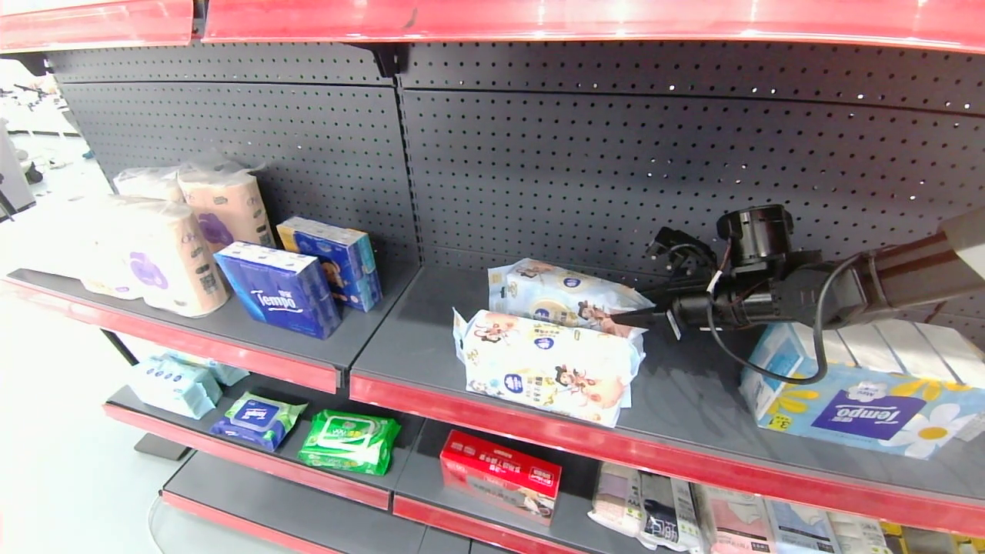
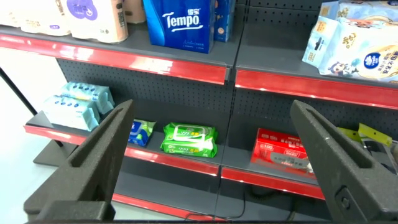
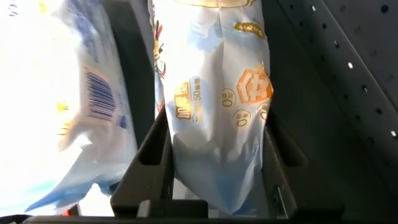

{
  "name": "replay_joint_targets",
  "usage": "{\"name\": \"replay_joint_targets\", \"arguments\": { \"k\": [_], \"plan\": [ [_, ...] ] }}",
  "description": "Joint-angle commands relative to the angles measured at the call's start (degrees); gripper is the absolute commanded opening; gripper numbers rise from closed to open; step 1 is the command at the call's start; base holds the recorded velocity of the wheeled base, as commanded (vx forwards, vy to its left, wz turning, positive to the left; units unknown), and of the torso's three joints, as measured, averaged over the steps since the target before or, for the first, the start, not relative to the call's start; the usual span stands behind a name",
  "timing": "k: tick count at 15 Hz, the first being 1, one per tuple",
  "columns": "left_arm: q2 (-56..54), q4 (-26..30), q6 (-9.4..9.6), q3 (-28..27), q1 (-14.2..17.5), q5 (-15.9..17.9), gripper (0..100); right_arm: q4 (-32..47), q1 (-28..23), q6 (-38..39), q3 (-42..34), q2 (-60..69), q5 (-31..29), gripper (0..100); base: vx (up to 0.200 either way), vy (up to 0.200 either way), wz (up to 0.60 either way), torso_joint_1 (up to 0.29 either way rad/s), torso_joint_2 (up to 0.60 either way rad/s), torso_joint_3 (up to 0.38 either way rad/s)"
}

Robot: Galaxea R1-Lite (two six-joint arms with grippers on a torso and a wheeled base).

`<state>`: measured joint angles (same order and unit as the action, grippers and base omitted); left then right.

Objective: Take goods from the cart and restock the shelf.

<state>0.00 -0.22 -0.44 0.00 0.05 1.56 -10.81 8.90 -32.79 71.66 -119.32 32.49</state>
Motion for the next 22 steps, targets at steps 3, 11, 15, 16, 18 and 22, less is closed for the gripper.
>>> {"name": "replay_joint_targets", "arguments": {
  "k": [3,11,15,16,18,22],
  "plan": [
    [0.0,0.0,-0.09,0.0,0.0,0.0,100,-0.1,-0.1,-0.9,0.0,-0.1,2.0,0,0.000,0.000,0.00,0.000,0.00,0.000],
    [0.0,0.0,-0.09,0.0,0.0,0.0,100,-0.1,-0.4,-3.3,-0.9,-0.1,4.3,0,0.000,0.000,0.00,0.000,0.00,0.000],
    [0.0,0.0,0.00,0.0,0.0,0.0,100,-0.1,-1.0,-3.2,-0.7,-0.2,3.8,0,0.000,0.000,0.00,0.000,0.00,0.000],
    [0.0,0.0,-0.09,0.0,0.0,0.0,100,-0.1,-1.0,-3.2,-0.6,-0.2,3.8,0,0.000,0.000,0.00,0.000,0.00,0.000],
    [0.0,0.0,0.00,0.0,0.0,0.0,100,-0.1,-1.0,-3.4,-0.9,-0.1,3.6,0,0.000,0.000,0.00,0.000,0.00,0.000],
    [0.0,0.0,0.00,0.0,0.0,0.0,100,-0.1,-0.6,-3.3,-1.1,-0.2,3.6,0,0.000,0.000,0.00,0.000,0.00,0.000]
  ]
}}
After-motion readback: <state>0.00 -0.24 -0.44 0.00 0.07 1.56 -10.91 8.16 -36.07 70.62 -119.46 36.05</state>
